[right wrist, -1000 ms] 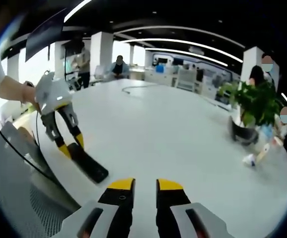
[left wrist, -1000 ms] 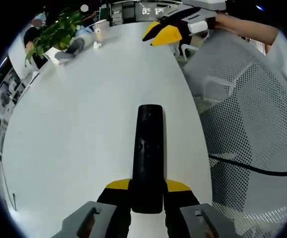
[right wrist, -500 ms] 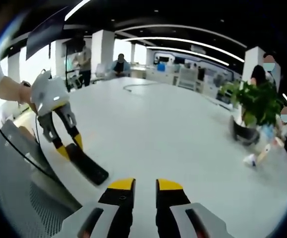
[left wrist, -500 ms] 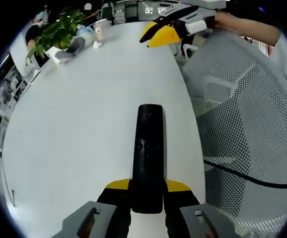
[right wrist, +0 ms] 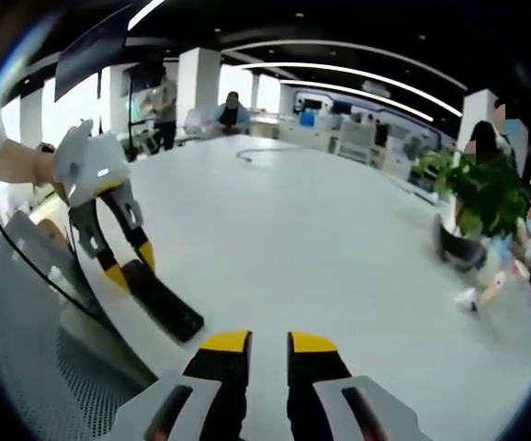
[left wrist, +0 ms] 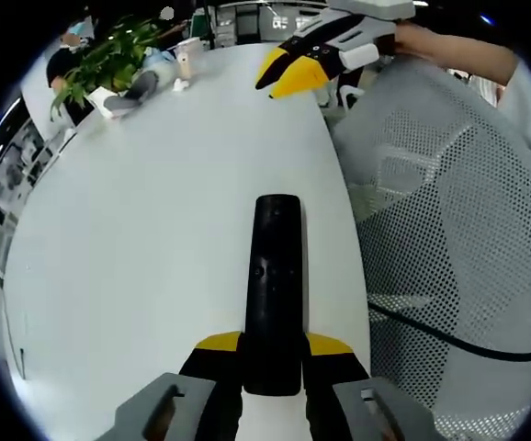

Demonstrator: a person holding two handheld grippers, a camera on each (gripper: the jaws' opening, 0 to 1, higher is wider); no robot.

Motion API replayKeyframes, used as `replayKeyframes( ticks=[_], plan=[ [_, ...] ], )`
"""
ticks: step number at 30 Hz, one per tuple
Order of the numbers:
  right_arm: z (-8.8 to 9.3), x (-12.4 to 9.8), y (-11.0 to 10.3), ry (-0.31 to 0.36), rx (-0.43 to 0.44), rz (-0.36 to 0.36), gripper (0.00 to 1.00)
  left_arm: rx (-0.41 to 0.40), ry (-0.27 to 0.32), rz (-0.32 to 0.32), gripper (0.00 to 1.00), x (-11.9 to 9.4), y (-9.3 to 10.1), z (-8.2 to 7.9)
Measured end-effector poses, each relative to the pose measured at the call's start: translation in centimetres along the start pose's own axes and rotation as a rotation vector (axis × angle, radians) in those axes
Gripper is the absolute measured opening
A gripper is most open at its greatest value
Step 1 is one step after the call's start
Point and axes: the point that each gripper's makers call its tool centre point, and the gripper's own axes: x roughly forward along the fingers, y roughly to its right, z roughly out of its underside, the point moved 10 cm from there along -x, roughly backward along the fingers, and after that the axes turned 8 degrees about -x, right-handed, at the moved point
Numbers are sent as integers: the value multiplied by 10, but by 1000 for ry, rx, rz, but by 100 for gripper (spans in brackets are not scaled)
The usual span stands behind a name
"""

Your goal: Press the specified remote control buttons in sequence, fully releasing each button before pressing the next.

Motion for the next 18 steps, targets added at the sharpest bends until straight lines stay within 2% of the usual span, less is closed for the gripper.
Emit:
replayKeyframes(
  ticks=[6, 13, 14, 15, 18],
  plan=[
    [-2, 2, -5, -22, -43, -29, 9, -12, -13, -13, 23, 0, 5, -1],
    [-2, 5, -12, -48, -76, -85, 4, -31, 15, -8, 23, -2, 4, 4],
    [-2, 6, -13, -47, -79, -99, 1, -28, 19, -1, 23, -2, 3, 5],
    [-2, 9, -21, -83, -120, -145, 1, -18, 28, 8, 23, -2, 3, 6],
    [-2, 11, -28, -113, -178, -207, 0, -21, 36, 1, 23, -2, 4, 7]
  ],
)
